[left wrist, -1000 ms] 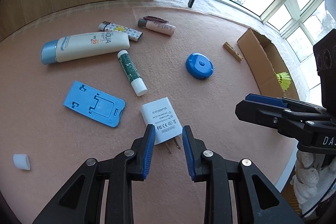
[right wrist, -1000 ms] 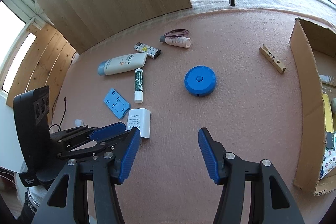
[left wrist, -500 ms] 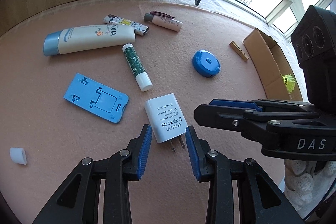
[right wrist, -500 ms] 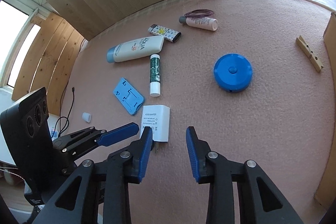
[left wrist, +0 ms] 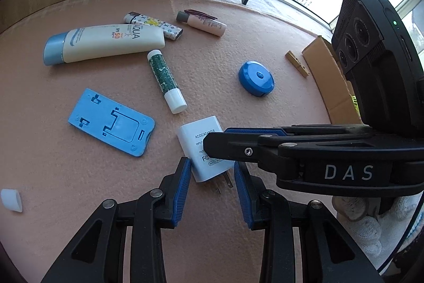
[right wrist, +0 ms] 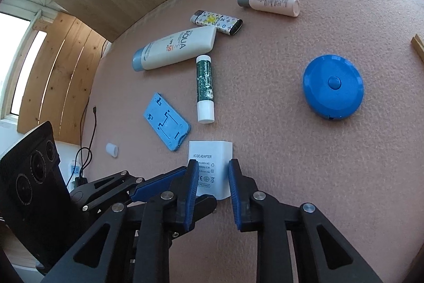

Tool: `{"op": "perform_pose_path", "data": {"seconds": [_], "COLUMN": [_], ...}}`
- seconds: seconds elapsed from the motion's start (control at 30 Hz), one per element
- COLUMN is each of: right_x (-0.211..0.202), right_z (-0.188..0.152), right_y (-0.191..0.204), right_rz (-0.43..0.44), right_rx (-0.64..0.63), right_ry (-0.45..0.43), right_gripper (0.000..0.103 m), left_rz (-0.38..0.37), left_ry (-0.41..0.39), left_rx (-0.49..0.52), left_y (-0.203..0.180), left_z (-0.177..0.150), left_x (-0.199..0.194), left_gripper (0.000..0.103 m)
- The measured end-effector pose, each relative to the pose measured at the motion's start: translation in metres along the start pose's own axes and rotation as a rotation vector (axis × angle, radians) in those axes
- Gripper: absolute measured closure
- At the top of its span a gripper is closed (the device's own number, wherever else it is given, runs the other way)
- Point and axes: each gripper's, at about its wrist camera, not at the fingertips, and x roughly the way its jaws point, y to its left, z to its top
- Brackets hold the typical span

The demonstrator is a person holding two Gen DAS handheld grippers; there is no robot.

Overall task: Organize objects
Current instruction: 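Lift the white charger with the left gripper and release it into the box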

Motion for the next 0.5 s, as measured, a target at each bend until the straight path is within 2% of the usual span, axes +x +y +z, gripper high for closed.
{"op": "perform_pose_path", "data": {"seconds": [0.27, 0.5], "right_x": [-0.008, -0.035], "right_z": [-0.002, -0.008], "right_y": [0.003, -0.004], "right_rz": [-0.018, -0.019], "right_rx": [-0.006, -0.001], "right_ry": [-0.018, -0.055], "right_gripper": [0.083, 0.083], "left_rz": [0.000, -0.012], "left_ry": [-0.005, -0.029], "left_rx": [0.017, 0.051], "left_y": [-0.013, -0.042], "left_z": [0.000, 0.008], "left_x": [-0.003, -0.011], "left_gripper": [0.068, 0.068]}}
